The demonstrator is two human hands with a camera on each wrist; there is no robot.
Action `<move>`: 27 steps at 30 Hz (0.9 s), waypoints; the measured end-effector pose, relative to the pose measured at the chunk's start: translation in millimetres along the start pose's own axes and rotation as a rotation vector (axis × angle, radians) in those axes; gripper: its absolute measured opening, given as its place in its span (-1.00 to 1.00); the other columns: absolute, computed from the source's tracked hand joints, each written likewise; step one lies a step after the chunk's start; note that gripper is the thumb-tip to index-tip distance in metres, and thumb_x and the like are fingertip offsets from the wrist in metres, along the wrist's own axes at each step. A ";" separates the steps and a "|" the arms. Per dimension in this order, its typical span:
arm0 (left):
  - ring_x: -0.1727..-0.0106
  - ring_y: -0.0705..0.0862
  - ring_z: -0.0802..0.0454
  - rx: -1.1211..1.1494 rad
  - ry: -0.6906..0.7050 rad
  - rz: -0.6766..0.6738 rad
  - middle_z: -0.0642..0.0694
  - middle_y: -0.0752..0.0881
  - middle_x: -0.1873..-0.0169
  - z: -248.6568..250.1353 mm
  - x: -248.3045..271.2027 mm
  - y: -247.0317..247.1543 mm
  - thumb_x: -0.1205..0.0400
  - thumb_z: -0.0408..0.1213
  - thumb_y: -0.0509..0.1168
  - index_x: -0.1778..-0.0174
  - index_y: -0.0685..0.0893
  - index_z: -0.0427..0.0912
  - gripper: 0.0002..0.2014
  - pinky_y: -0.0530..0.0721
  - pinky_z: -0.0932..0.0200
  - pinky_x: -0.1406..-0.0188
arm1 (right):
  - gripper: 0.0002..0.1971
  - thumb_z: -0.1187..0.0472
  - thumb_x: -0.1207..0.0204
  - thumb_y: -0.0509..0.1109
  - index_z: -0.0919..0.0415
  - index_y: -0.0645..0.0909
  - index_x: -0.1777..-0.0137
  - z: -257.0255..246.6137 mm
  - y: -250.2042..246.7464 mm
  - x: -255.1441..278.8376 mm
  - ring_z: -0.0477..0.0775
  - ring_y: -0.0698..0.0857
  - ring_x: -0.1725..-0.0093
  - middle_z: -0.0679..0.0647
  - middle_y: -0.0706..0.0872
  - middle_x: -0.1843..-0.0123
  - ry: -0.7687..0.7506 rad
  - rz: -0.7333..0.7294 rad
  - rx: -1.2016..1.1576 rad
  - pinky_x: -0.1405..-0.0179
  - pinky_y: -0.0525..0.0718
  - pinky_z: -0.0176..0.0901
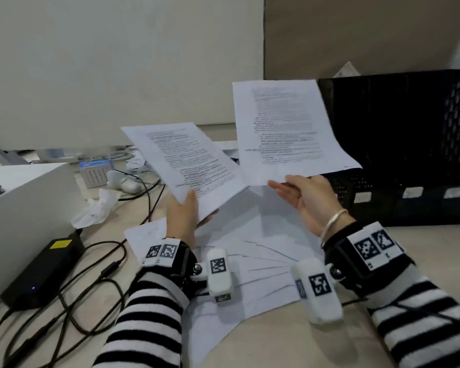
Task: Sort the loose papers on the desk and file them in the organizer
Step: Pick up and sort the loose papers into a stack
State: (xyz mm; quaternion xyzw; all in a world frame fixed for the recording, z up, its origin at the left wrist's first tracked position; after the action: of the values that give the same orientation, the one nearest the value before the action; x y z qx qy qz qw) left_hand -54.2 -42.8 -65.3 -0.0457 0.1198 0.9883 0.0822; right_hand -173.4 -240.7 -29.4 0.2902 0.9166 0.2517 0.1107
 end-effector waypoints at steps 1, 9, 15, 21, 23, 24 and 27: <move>0.39 0.82 0.03 0.003 -0.009 -0.034 -0.01 0.78 0.07 -0.5 1.6 4.6 -0.76 -0.21 0.12 -0.24 0.55 -0.08 -0.81 0.76 0.23 0.44 | -0.88 0.48 -0.64 0.20 0.32 0.43 0.12 3.9 2.1 2.2 0.10 0.85 0.29 0.19 0.61 0.29 0.020 -0.012 0.011 0.40 0.74 -0.33; 0.15 0.85 0.00 0.029 -0.110 -0.227 0.00 0.81 -0.10 -2.8 14.0 26.5 -0.74 0.16 0.00 -0.35 0.58 -0.03 -0.54 0.71 0.28 0.40 | -0.88 0.45 -0.62 0.24 0.35 0.53 -0.11 27.2 8.3 13.6 -0.03 0.82 0.37 0.20 0.78 0.14 0.083 -0.107 0.315 0.55 0.65 -0.40; 0.04 0.80 0.06 -0.040 -0.089 -0.261 0.04 0.81 -0.08 -2.5 19.9 31.0 -0.69 0.05 0.22 -0.27 0.63 0.01 -0.69 0.69 0.30 0.41 | -0.92 0.33 -0.54 0.38 0.17 0.62 0.01 29.1 6.1 14.2 -0.16 0.67 0.54 0.07 0.81 0.27 0.054 -0.118 0.615 0.63 0.44 -0.40; 0.16 0.76 0.14 -0.095 -0.050 -0.225 0.08 0.80 0.13 -2.9 14.4 23.7 -0.66 -0.44 0.17 0.04 0.66 -0.04 -0.77 0.72 0.23 0.32 | -0.72 0.16 -0.46 0.49 0.24 0.58 -0.09 6.2 -23.7 -1.6 -0.11 0.50 0.42 0.04 0.65 0.21 -0.024 0.201 0.581 0.60 0.37 -0.40; 0.21 0.77 0.23 -0.105 -0.037 -0.244 0.13 0.82 0.18 -0.8 13.5 22.0 -0.67 -0.43 0.17 0.05 0.67 -0.04 -0.78 0.72 0.19 0.23 | -0.54 0.16 -0.46 0.51 0.19 0.47 -0.32 -6.9 -36.9 -5.3 -0.08 0.59 0.20 0.02 0.63 0.00 -0.071 0.278 0.583 0.30 0.50 -0.29; 0.22 0.77 0.25 -0.104 -0.037 -0.262 0.16 0.82 0.20 0.1 14.1 22.0 -0.68 -0.41 0.18 0.04 0.67 -0.03 -0.79 0.72 0.22 0.28 | -0.56 0.19 -0.50 0.48 0.17 0.46 -0.35 -10.7 -40.8 -6.5 -0.03 0.61 0.10 0.01 0.62 -0.04 -0.070 0.262 0.597 0.17 0.52 -0.23; 0.19 0.80 0.29 -0.080 -0.072 -0.350 0.18 0.83 0.12 -0.5 16.7 23.2 -0.70 -0.28 0.26 -0.09 0.67 0.01 -0.87 0.69 0.32 0.39 | -0.76 0.36 -0.59 0.33 0.36 0.65 -0.22 -12.0 -43.2 -9.2 0.01 0.64 0.16 0.10 0.70 0.02 -0.061 0.141 0.594 0.26 0.59 -0.25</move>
State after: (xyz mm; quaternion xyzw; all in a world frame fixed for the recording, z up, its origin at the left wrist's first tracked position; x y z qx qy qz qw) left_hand -74.6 -62.6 -62.3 -0.0337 0.0676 0.9639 0.2552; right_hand -190.8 -281.4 -41.4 0.3800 0.9240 -0.0292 0.0305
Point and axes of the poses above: each hand's wrist, its own x-axis away from the middle knuckle, its own y-axis out of the palm, z = x × y, the point moved 4 cm from there along -x, towards the middle knuckle
